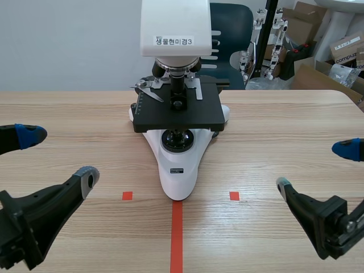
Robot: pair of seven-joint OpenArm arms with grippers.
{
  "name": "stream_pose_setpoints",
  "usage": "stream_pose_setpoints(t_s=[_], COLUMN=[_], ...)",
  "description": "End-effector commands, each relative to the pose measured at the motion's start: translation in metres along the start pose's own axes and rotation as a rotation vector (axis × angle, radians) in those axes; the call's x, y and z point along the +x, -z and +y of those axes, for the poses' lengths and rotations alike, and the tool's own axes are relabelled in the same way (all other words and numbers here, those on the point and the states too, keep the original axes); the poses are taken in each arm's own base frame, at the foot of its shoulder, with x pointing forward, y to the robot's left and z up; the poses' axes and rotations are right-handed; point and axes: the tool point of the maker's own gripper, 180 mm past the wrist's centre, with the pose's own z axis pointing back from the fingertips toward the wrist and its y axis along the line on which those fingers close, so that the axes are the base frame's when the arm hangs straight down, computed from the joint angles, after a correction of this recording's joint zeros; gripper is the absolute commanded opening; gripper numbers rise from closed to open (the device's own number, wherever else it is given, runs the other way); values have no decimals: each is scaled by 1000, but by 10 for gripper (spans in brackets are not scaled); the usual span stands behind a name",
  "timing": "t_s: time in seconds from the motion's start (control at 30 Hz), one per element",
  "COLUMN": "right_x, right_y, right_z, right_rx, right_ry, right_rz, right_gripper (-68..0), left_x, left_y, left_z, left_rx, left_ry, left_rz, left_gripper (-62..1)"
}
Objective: Point at the stage knob
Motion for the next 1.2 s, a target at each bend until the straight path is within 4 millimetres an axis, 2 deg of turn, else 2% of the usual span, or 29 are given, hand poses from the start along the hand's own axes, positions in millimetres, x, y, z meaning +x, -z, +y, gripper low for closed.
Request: stream_pose_setpoints(t_s=[0.0, 0.73, 0.9, 1.17], right_x=[9, 9, 17, 18], right_y=[1, 1, 1, 1], right_z=[-3, -3, -2, -3], right_rx=[2, 2, 2, 2], right_ry=[-13, -12, -5, -6], right_rz=[-29, -32, -77, -81], right_gripper=[4, 4, 4, 4], left_x=[9, 9, 9, 9], left_y=[1, 1, 1, 1], left_z=[-2, -2, -2, -2], left_rx=[-3, -3, -3, -3], left_ry=[-4, -4, -4, -4], left_rz=[-32, -32, -32, -32], left_gripper=[14, 14, 14, 14])
